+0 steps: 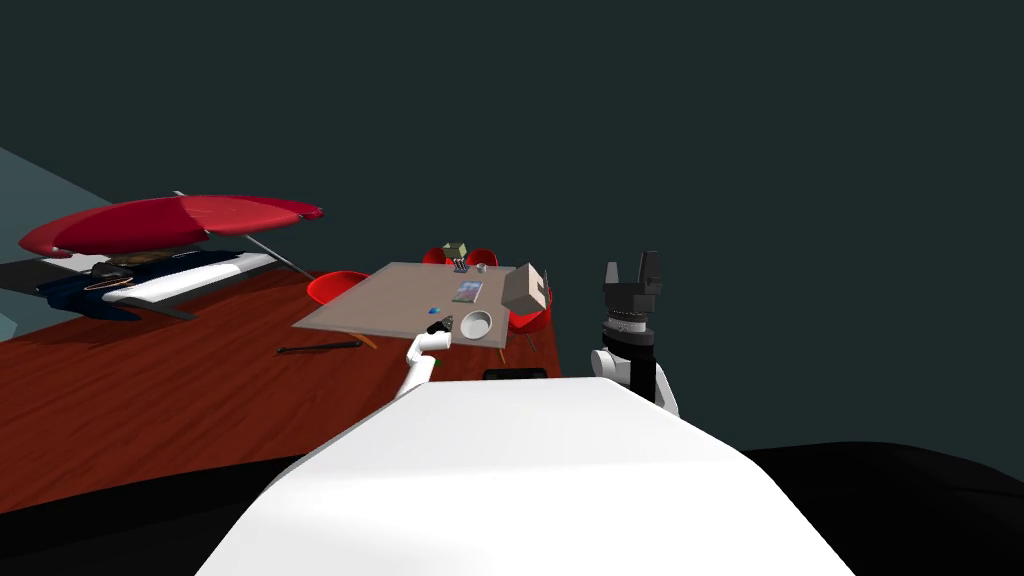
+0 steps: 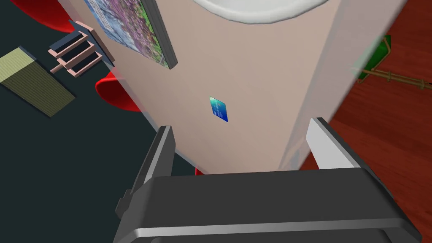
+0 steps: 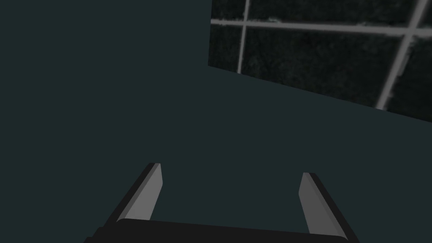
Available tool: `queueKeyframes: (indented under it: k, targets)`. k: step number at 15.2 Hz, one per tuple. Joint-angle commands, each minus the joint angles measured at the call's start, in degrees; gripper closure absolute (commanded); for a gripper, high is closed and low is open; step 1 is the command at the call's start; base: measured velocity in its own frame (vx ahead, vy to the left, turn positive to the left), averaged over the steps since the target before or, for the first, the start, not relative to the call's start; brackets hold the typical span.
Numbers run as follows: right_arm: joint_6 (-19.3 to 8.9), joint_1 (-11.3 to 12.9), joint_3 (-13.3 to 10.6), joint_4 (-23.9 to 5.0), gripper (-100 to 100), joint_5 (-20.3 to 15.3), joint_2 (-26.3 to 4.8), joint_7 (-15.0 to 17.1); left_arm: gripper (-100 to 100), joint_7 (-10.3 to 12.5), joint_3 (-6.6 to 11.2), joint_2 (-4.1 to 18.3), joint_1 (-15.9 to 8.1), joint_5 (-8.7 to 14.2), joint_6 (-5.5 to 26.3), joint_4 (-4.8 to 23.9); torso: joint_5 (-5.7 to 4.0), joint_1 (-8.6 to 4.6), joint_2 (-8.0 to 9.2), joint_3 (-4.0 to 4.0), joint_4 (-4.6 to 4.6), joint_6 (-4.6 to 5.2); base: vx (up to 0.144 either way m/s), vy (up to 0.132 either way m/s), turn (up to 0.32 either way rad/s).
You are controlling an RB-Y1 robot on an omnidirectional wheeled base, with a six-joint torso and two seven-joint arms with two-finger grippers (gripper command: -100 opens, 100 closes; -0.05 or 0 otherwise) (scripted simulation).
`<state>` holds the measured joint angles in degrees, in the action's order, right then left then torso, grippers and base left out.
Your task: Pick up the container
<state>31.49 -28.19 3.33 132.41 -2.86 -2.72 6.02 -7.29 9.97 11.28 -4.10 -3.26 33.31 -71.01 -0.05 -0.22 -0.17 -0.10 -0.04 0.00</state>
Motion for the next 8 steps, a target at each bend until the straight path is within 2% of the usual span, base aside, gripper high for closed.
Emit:
queueKeyframes:
  k: [1, 2, 3, 4, 5, 6, 7, 8]
  targets:
    - [0.0, 0.0, 0.0, 0.0, 0, 0.0, 0.0, 0.0, -100, -0.1, 0.21, -0.4, -0.9, 0.1, 2.4, 1.6, 0.00, 0.00, 0.00, 0.00, 0.00, 0.00, 0.028, -0.047, 0.010]
    - [0.0, 0.0, 0.0, 0.0, 0, 0.0, 0.0, 0.0, -100, -0.2, 0.47, -1.1, -1.9, 0.0, 3.8, 3.5, 0.00, 0.01, 0.01, 0.00, 0.00, 0.00, 0.023, -0.048, 0.013]
    - [0.0, 0.0, 0.0, 0.0, 0, 0.0, 0.0, 0.0, -100, -0.2, 0.47, -1.1, -1.9, 0.0, 4.3, 3.5, 0.00, 0.00, 0.02, 0.01, 0.01, 0.00, 0.021, -0.043, 0.009]
    - [0.0, 0.0, 0.0, 0.0, 0, 0.0, 0.0, 0.0, -100, -0.3, 0.71, -1.8, -2.7, 0.0, 6.0, 5.2, 0.00, 0.01, 0.04, 0.02, 0.01, 0.00, 0.019, -0.042, 0.010]
    - [0.0, 0.0, 0.0, 0.0, 0, 0.0, 0.0, 0.0, -100, -0.3, 0.71, -1.8, -2.7, 0.0, 6.0, 5.4, 0.01, 0.02, 0.05, 0.02, 0.01, 0.00, 0.017, -0.043, 0.007]
    - [0.0, 0.0, 0.0, 0.0, 0, 0.0, 0.0, 0.0, -100, -0.3, 0.94, -2.5, -3.6, -0.1, 7.6, 7.1, 0.00, 0.03, 0.06, 0.03, 0.01, -0.01, 0.024, -0.045, 0.010]
    - [0.0, 0.0, 0.0, 0.0, 0, 0.0, 0.0, 0.0, -100, -0.3, 0.94, -2.5, -3.6, -0.1, 7.6, 7.1, 0.00, 0.03, 0.05, 0.03, 0.01, -0.01, 0.025, -0.041, 0.011]
    - [0.0, 0.0, 0.0, 0.0, 0, 0.0, 0.0, 0.0, -100, -0.4, 1.15, -3.3, -4.3, -0.1, 9.1, 8.6, 0.00, 0.03, 0.04, 0.03, 0.01, 0.00, 0.028, -0.040, 0.009]
